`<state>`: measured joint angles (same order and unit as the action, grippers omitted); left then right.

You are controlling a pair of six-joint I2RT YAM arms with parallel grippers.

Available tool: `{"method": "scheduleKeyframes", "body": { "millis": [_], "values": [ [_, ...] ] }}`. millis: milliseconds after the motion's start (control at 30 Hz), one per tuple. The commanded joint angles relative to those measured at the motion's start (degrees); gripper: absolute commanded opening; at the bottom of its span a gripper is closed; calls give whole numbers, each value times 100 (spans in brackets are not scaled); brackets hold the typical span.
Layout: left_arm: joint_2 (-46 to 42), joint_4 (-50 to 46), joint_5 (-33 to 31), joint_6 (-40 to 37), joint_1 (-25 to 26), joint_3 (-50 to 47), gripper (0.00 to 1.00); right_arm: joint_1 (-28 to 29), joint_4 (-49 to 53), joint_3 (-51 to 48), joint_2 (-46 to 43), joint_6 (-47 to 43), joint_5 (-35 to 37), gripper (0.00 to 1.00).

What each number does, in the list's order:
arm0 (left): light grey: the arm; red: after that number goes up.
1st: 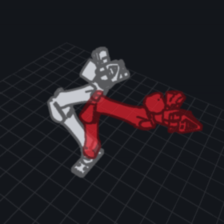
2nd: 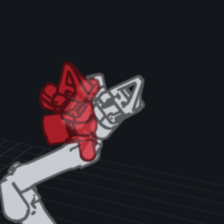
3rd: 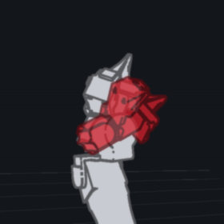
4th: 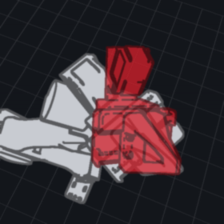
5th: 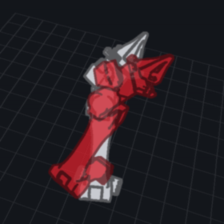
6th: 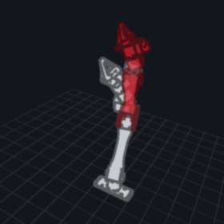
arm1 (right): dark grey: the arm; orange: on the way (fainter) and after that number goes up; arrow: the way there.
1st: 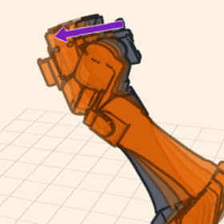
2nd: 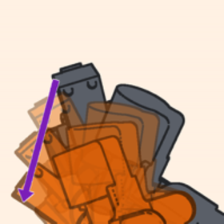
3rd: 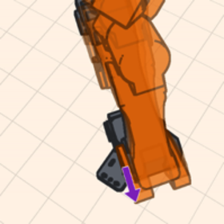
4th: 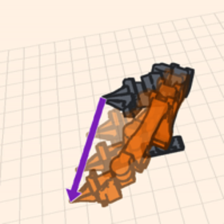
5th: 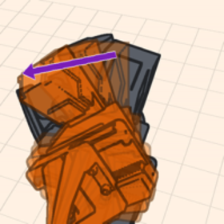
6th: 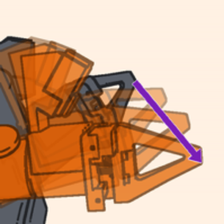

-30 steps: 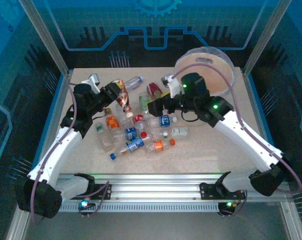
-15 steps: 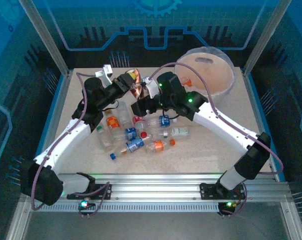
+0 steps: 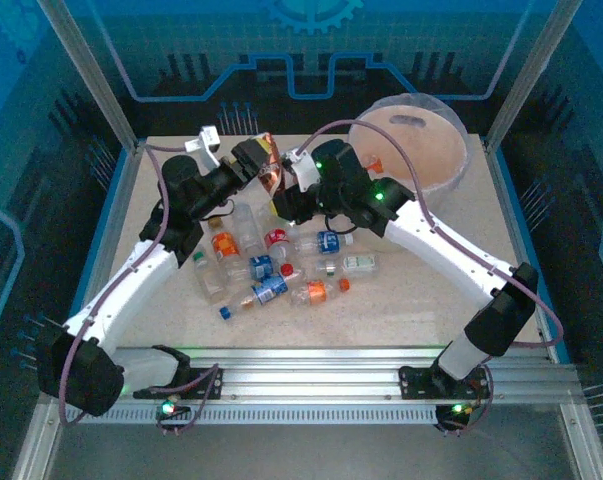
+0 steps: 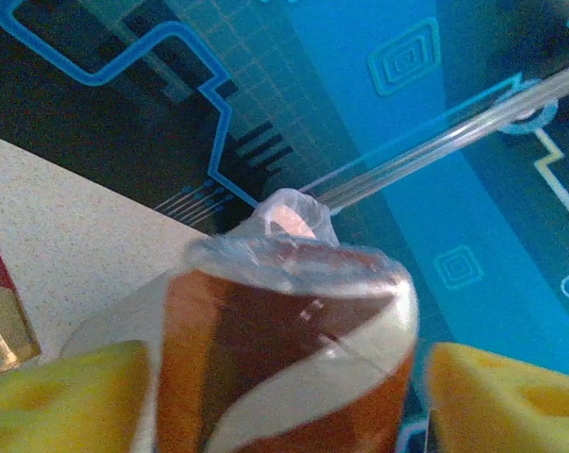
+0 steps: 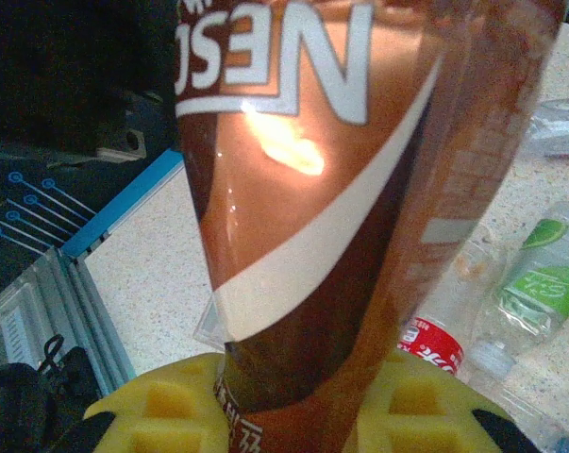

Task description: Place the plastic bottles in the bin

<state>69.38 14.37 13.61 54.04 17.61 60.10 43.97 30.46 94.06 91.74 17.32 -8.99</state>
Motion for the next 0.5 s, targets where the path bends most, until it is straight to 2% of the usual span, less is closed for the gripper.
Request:
{"method": "scheduleKeyframes", "body": {
  "millis": [0,233,467],
  "values": [
    [-341,-65,2,-206,86,172,99,24,194,305,-154,-209,210,6],
    [-1086,-879,-899,-918,85,174,99,-369,768,484,-583,-389,817,5],
    [-1792,-1417,-1780,-1451,85,-142,99,-1330,1617,1135,-574,-618,1271,5]
  ]
}}
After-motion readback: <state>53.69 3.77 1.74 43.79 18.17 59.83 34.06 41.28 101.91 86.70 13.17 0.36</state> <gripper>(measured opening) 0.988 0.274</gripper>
